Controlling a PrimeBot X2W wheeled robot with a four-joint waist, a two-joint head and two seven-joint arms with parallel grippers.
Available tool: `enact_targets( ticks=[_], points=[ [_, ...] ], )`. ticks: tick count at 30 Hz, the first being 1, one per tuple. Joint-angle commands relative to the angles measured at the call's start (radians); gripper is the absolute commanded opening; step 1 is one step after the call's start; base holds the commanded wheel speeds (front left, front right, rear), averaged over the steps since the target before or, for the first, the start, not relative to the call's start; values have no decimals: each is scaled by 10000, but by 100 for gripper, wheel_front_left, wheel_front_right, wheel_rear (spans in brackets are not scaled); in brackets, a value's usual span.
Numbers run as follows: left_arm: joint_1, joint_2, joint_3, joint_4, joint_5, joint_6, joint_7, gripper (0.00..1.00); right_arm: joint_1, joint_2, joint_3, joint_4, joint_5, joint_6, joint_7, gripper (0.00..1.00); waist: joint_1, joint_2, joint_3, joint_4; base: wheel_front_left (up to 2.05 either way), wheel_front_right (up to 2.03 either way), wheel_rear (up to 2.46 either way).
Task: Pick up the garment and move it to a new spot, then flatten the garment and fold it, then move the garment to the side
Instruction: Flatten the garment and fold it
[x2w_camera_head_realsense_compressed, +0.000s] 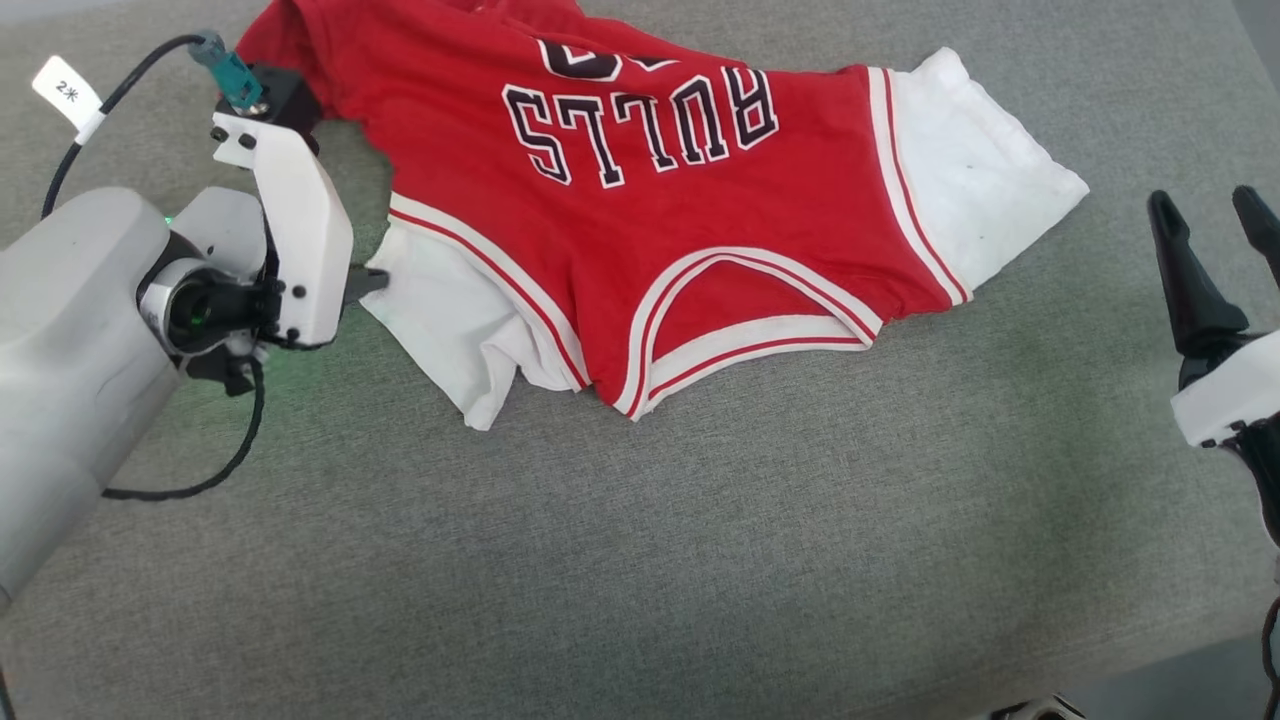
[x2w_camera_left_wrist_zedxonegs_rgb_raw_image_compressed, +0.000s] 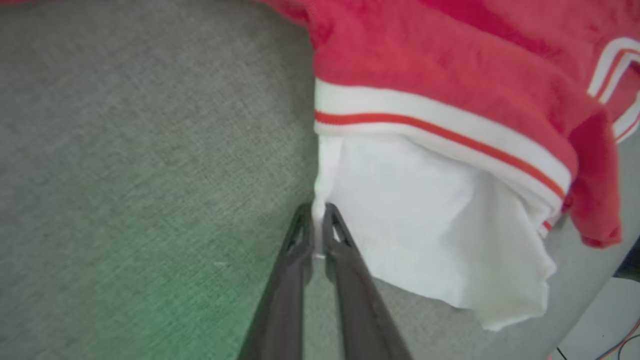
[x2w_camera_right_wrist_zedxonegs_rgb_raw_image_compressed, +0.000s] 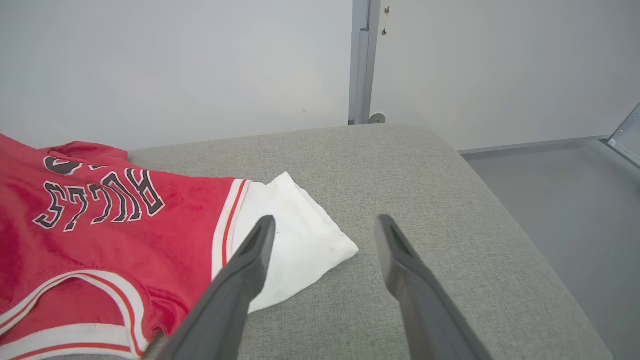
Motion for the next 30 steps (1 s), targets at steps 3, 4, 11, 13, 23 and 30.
enact_targets(
  ticks=[3,4,11,13,23,30],
  points=[
    [215,382,-108,197,62,20,130,0,112,83,-32,-65,-95,1,19,100,0,-1,-147,140,0,0,0],
    [150,558,-123,243,188,20,191,0,142,97,-21,-69,-108,1,32,100,0,-1,-193,175,0,0,0],
    [20,1587,-243,506,1046,21,194,0,263,157,-10,-83,-151,1,84,100,0,-1,-416,372,0,0,0],
    [71,1751,-258,652,1230,44,48,0,267,140,20,-94,-142,1,123,100,0,-1,-470,406,0,0,0],
    [635,1160,33,932,1194,31,-1745,100,512,-99,307,-273,-235,1,472,100,0,-1,-920,775,0,0,0],
    [1725,1016,515,599,1016,6,-4505,100,690,-736,1369,-329,-561,1,1060,100,0,-1,-1430,1336,0,0,0]
  ],
)
